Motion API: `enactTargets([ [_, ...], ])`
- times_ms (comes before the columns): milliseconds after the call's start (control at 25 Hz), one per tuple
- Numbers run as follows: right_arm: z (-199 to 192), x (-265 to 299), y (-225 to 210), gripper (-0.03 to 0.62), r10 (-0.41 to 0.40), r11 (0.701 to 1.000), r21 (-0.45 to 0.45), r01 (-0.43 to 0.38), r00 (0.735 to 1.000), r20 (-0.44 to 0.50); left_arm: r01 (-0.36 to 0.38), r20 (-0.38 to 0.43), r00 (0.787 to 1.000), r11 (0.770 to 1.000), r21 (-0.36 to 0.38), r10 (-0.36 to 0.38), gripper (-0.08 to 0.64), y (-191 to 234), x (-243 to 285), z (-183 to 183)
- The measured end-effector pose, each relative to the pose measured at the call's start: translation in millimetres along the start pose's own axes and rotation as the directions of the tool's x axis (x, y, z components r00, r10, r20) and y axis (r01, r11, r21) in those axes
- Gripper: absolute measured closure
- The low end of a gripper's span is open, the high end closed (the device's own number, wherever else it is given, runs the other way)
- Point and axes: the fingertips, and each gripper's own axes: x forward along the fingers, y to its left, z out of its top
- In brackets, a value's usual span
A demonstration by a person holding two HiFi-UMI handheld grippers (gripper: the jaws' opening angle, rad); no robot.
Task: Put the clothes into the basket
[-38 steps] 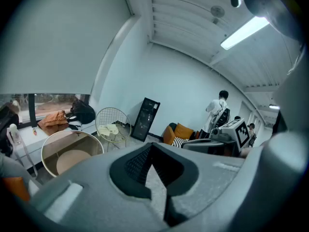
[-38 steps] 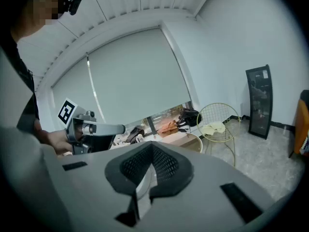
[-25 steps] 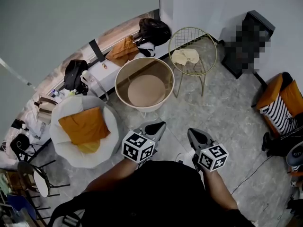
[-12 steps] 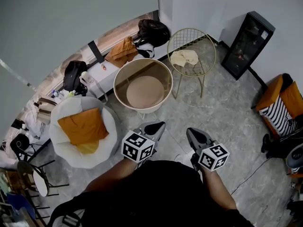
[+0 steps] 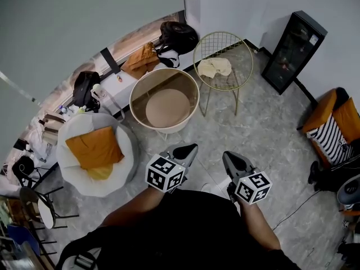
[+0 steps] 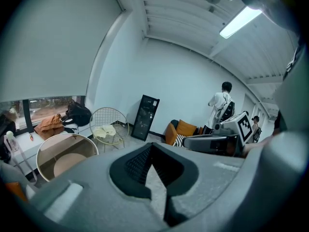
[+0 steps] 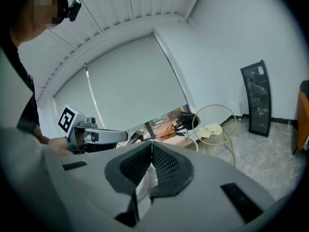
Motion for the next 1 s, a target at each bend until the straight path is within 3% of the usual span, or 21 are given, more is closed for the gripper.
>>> enactTargets([
  [320, 9.2, -33.9, -49.4, 0.577, 0.008, 1.000, -0.029, -0.009, 1.000, -0.014, -0.043, 0.005, 0.999, 0.999, -0.029, 0.043, 0.560, -18.0, 45.6, 7.0],
  [600, 7.4, -41.2, -77.8, 0.576, 0.013, 1.000, -0.006, -0.013, 0.999, -0.035, -0.029, -0.035, 0.999, 1.000, 0.004, 0.029, 0.560, -38.3, 74.1, 9.9],
  [1000, 20.5, -7.1, -118.8, 0.575, -0.019, 1.000, 0.022, 0.019, 0.999, -0.038, 0.011, -0.057, 0.998, 1.000, 0.020, -0.009, 0.560, -10.0, 124.5, 27.3],
])
